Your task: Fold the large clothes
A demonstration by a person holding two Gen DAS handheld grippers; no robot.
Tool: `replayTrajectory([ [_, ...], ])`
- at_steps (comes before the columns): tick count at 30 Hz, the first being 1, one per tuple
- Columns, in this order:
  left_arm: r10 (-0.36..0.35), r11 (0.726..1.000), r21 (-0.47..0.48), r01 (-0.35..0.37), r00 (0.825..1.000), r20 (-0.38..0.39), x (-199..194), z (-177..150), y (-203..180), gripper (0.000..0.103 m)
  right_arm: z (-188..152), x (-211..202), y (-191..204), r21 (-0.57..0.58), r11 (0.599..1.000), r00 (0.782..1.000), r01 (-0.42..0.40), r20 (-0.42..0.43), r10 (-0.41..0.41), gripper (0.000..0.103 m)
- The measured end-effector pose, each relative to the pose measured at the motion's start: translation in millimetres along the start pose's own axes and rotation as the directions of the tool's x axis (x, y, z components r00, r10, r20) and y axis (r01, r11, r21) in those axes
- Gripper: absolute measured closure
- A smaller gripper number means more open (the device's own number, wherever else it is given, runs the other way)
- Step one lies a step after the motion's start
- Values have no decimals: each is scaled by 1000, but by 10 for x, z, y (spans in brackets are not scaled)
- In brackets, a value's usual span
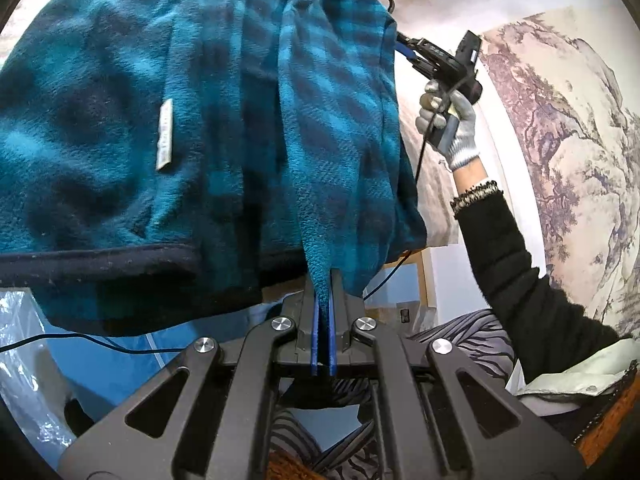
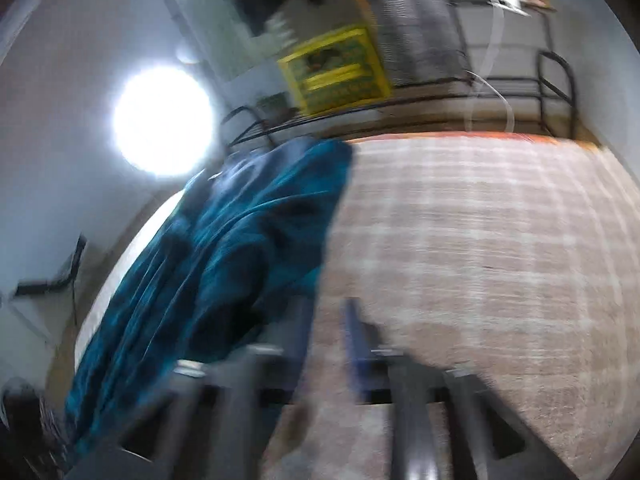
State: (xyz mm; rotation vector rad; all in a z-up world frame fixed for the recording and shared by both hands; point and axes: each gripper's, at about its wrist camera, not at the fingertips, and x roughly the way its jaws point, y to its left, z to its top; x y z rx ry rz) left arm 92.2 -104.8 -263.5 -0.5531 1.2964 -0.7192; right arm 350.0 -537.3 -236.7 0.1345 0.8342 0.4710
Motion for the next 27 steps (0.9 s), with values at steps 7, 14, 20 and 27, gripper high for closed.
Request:
replayTrajectory([
  [7,-6,1000,3,5,1000,8,-30,16,-9,102,-150,388,463,-257,963,984,86,-131,-123,47],
  [14,13,1000,-1,-13,1000,-11,24,-23,0,102,-25,641,588,-321,932,977,170,-70,-203,51],
  [20,25,999,-25,-25,1000,4,-33,-16,64,102,191,500,156,-140,962,971,235,-3,-238,87],
  [27,11,1000,-19,-12,999,-31,98,25,63,102,148,131,-101,-57,994,994,94,65,-90,65],
])
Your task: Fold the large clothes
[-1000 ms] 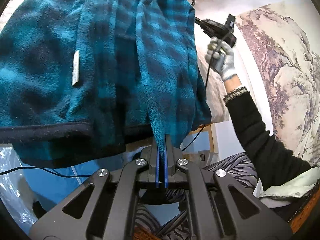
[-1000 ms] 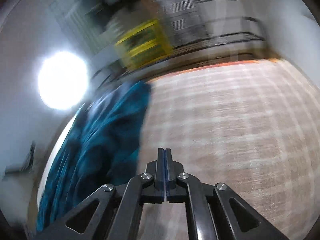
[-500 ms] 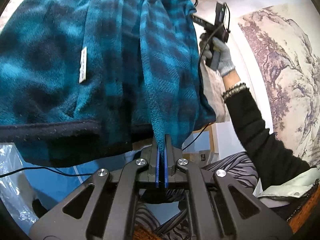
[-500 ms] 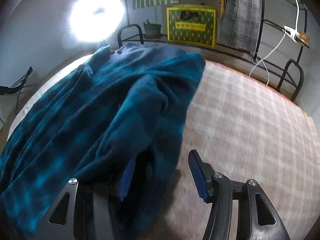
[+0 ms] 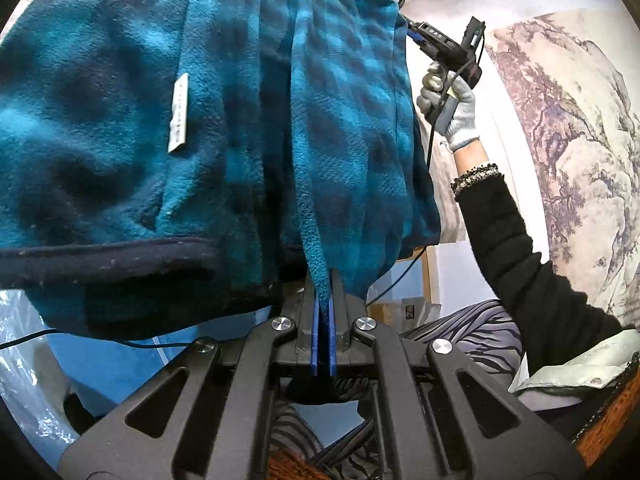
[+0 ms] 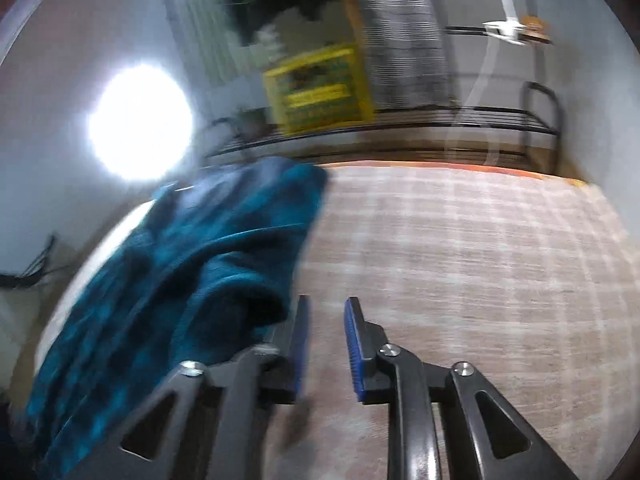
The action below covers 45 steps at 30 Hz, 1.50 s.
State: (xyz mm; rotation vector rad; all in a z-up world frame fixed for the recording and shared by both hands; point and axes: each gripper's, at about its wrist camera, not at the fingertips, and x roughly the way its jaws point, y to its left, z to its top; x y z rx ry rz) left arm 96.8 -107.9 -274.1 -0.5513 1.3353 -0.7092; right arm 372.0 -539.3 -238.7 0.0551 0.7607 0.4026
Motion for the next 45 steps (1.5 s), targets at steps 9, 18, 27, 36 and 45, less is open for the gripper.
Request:
replayTrajectory([
  [9,9,1000,-5,-9,1000,6,-54,35,47,102,-222,289,376,-262,965,983,-3,-179,-46,61],
  [18,15,1000,7,-15,1000,-7,-7,21,-68,102,130,407,522,-190,980,997,59,-31,-66,101],
  [27,-19,999,25,20,1000,-5,57,77,-107,102,-17,179,-370,192,977,995,88,-69,-76,75],
  [36,-63,998,24,63,998,-12,6,61,-44,95,93,-867,-96,194,980,999,33,-24,-29,60],
  [45,-85,988,132,80,996,33,-242,3,-161,86,-496,-2214,893,199,964,984,-176,-3,180,59],
])
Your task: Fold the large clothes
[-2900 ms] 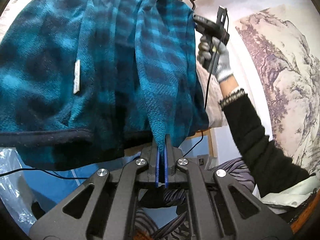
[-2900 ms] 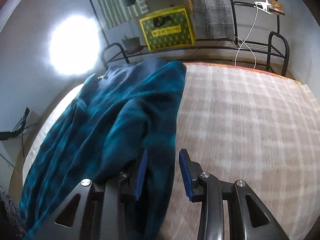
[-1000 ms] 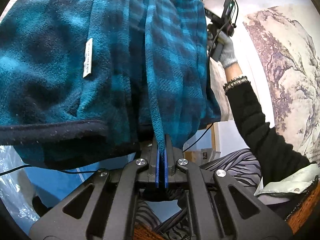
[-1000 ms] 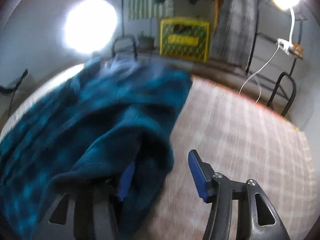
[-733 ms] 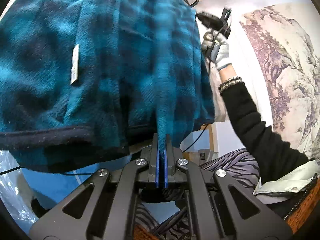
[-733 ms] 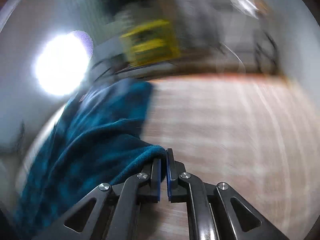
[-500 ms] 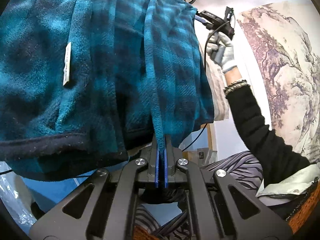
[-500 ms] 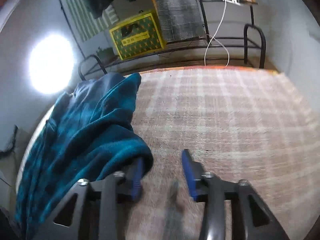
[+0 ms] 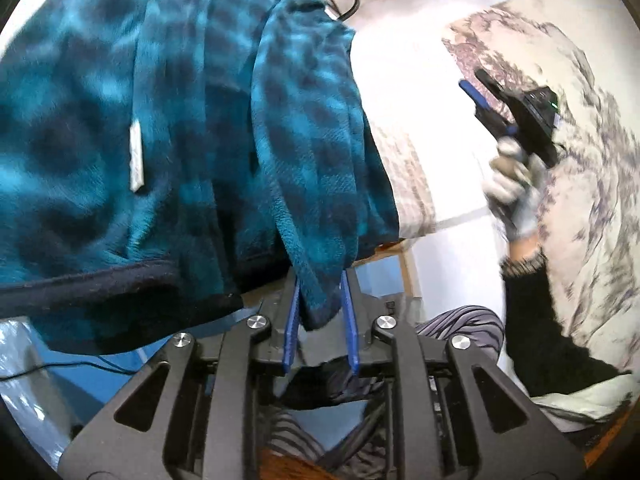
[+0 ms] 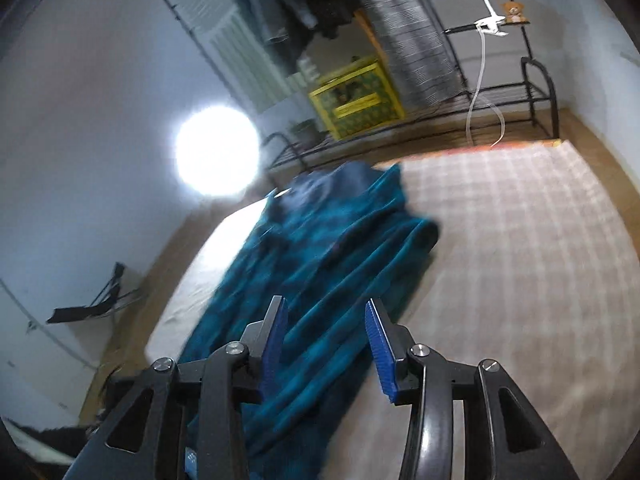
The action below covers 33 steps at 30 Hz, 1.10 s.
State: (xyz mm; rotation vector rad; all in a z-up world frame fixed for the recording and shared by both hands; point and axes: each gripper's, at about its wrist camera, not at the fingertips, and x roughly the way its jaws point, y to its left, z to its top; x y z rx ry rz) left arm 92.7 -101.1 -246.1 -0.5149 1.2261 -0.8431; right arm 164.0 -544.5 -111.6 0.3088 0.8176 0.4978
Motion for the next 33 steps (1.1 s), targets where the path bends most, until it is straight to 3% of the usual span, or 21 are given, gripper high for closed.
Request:
replayTrajectory([
  [3,38,997,62,-41,998,50,-159,-63,-83,86,-395,-48,309,18,1000,999,-9,-52,10,58],
  [5,64,994,88,-72,994,90,-265,-118,-121,86,-616,58,447,11,1000,996,3,-91,-2,49],
  [7,56,995,75,-66,991,123,-361,-175,-137,86,-801,282,518,11,999,988,49,-145,-46,46],
  [10,13,997,72,-23,990,139,-377,-250,-214,86,-977,649,454,56,996,974,64,-223,-50,47],
  [13,13,993,111,-26,994,113,-226,-272,-351,64,-1109,999,365,77,993,958,91,-279,-66,51],
  [16,47,980,188,-59,996,70,49,-204,-533,62,-1116,1217,287,62,989,947,134,-300,-110,57],
  [18,116,963,239,-127,991,59,288,-120,-618,62,-1090,1303,230,45,984,941,174,-303,-153,66],
  [20,189,942,273,-196,981,51,512,-54,-637,62,-1048,1350,160,88,982,944,168,-301,-134,93],
  [22,211,940,268,-212,977,33,643,-43,-572,62,-988,1373,160,91,982,948,168,-288,-135,102],
  [24,200,949,242,-200,980,24,671,-19,-481,80,-945,1343,224,55,984,951,169,-272,-148,103],
  [25,179,958,224,-178,984,18,630,-11,-448,82,-916,1299,265,38,985,953,168,-261,-153,103],
  [28,93,980,170,-100,995,46,278,-51,-420,82,-818,1092,325,44,989,970,141,-208,-129,103],
  [31,121,977,162,-139,986,117,-1,-63,-418,82,-733,811,211,76,984,978,159,-150,-146,103],
  [33,176,967,158,-199,973,152,-62,-13,-359,65,-707,815,133,98,979,976,179,-144,-164,99],
])
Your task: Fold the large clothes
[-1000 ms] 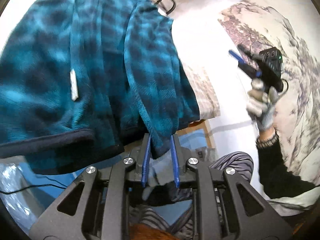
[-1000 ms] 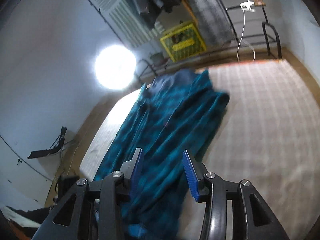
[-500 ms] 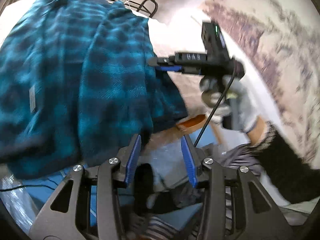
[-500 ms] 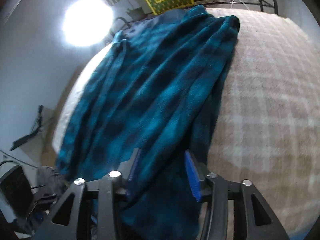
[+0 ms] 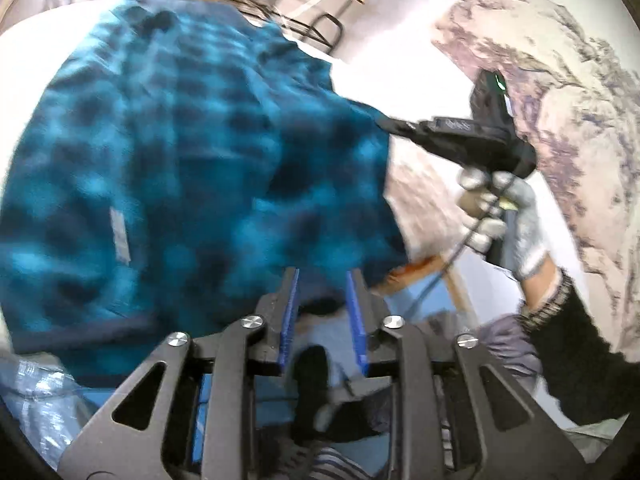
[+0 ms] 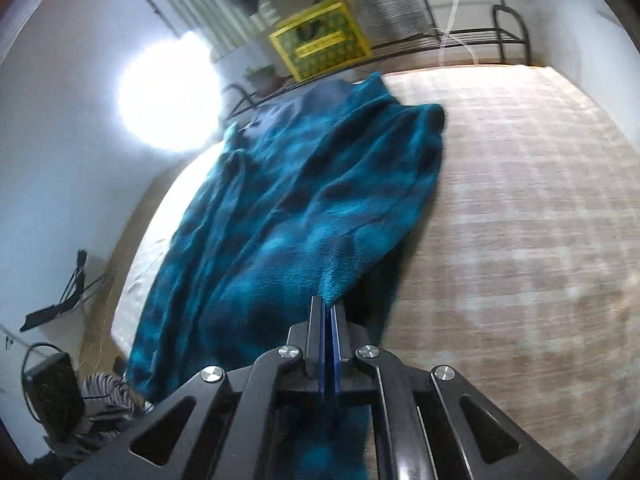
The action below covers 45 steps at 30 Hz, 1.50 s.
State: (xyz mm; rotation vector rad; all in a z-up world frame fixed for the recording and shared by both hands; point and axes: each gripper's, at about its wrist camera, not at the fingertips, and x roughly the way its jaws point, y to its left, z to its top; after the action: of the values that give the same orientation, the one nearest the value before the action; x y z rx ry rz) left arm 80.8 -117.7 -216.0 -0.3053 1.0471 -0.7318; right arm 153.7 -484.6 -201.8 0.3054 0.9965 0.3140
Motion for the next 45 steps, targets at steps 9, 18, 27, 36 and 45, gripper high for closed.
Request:
replayTrajectory([
  [9,65,997,-46,-68,996,-65,326,57,254,62,-375,76,104,-10,997,992,-81,-98,80,61],
  [18,-63,994,-96,54,994,-90,331,-4,278,102,-881,339,243,-13,991,973,-132,-193,127,103],
  [27,-73,997,-11,72,993,-97,301,-10,-8,102,-700,-323,267,-56,994,994,-97,-60,94,103],
  [36,-43,997,57,52,988,-148,306,-183,-106,102,-957,222,200,-127,992,959,-7,-281,-29,95],
  [45,-27,980,194,38,998,-61,246,-63,-600,101,-801,-156,-14,-57,995,990,-76,-121,68,74],
])
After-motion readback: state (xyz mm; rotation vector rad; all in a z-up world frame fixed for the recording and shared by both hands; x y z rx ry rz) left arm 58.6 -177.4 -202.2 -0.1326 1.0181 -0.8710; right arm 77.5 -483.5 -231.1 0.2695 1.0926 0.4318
